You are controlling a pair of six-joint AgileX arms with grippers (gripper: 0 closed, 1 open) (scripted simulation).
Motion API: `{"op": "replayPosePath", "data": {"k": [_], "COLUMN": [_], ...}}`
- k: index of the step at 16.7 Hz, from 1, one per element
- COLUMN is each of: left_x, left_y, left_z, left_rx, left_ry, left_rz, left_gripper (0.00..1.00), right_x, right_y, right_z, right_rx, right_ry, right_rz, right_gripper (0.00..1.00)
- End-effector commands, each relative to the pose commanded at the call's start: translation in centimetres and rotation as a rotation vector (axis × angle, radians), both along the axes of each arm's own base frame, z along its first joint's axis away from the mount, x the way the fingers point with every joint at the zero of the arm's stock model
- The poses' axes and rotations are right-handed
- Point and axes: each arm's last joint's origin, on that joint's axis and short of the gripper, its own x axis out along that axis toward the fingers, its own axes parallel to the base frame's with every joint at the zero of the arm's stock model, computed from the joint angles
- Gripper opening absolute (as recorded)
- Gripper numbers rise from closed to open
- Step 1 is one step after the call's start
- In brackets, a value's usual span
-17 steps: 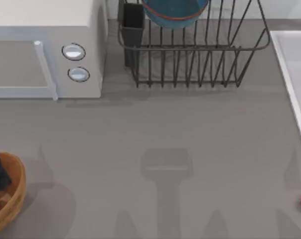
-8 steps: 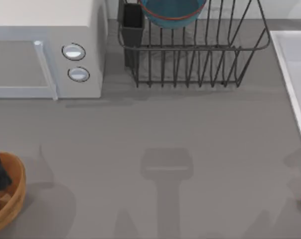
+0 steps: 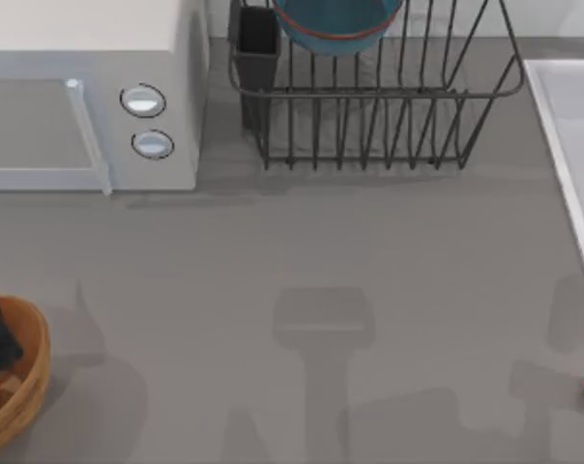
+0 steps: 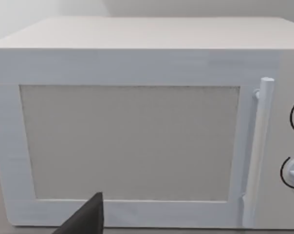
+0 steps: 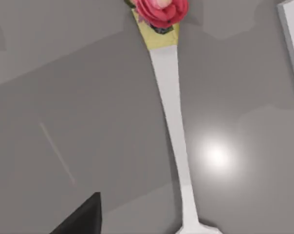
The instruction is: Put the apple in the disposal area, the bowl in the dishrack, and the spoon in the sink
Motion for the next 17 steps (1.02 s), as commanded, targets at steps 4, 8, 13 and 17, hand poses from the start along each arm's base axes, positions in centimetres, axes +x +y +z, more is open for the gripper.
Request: {"op": "replayPosePath", "data": {"k": [4, 8, 13, 17], "left_x": [0.0, 0.0, 0.0, 0.0], "left_y": [0.0, 0.0, 0.0, 0.0], "left_z": [0.0, 0.0, 0.0, 0.0], "left_rx": [0.000, 0.000, 0.000, 0.000], "left_ry": [0.000, 0.000, 0.000, 0.000], "left_rz": [0.000, 0.000, 0.000, 0.000], "left_gripper": [1.00, 1.00, 1.00, 1.00], "right_x": [2.0, 2.2, 2.3, 2.8], "right_y": [-0.1, -0.1, -0.1, -0.1], "right_z": [-0.1, -0.1, -1.1, -4.9], "right_rx": [-0.003, -0.001, 0.000, -0.001], "right_ry": [0.160, 0.179, 0.183, 0.175], "right_rz": [0.149, 0.168, 0.167, 0.167], "right_gripper": [1.00, 1.00, 1.00, 1.00]}}
